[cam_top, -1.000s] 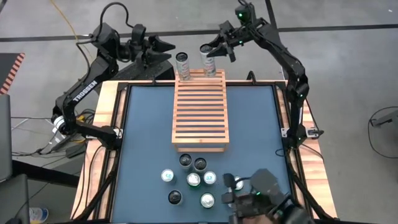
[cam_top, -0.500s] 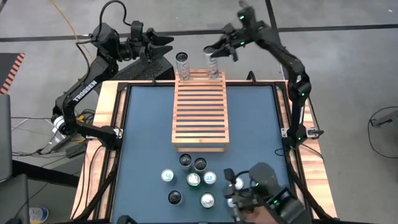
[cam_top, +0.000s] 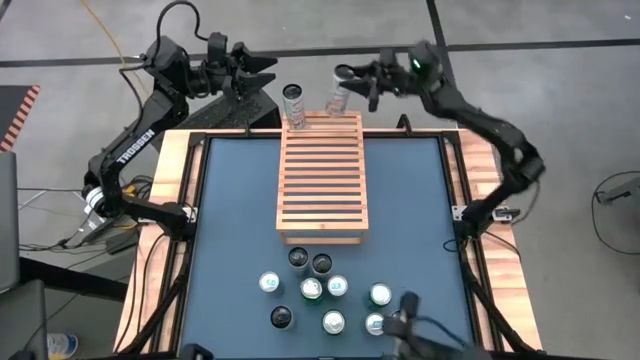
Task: Place canned beverage on shelf
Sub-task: Put the white yellow soda can on the shelf aligned with the other white yellow soda can
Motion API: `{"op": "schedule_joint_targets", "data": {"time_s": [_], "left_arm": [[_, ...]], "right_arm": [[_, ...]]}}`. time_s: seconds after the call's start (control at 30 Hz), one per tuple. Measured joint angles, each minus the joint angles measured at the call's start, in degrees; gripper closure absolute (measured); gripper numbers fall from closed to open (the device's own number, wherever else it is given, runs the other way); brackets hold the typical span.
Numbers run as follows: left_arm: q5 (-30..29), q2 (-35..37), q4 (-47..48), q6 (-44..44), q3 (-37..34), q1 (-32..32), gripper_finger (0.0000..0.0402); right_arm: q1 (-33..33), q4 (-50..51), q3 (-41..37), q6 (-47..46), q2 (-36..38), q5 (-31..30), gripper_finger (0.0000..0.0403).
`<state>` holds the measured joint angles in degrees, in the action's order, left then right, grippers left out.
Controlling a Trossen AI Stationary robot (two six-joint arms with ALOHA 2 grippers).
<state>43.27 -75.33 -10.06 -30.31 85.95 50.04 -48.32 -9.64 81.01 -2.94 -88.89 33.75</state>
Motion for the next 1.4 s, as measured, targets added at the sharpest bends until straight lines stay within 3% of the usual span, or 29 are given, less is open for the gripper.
{"op": "schedule_joint_targets", "data": {"time_s": [0.1,0.17,0.87,1.4], "left_arm": [[-0.2,0.1,-0.1,0.6,0.0,0.4,0.0093],[-0.2,0.0,-0.2,0.5,0.0,0.6,0.0093],[-0.2,0.0,0.3,1.7,0.0,1.1,0.0095],[-1.1,0.0,0.3,2.2,0.0,1.1,0.0096]], "right_arm": [[1.4,-13.0,-10.5,-1.9,5.0,-5.7,0.0281],[1.8,-14.2,-12.0,-2.5,5.5,-7.2,0.0281],[2.5,-9.1,-0.6,-1.8,-9.5,4.3,0.0281],[3.1,-4.1,-0.6,8.5,-9.8,1.6,0.0282]]}}
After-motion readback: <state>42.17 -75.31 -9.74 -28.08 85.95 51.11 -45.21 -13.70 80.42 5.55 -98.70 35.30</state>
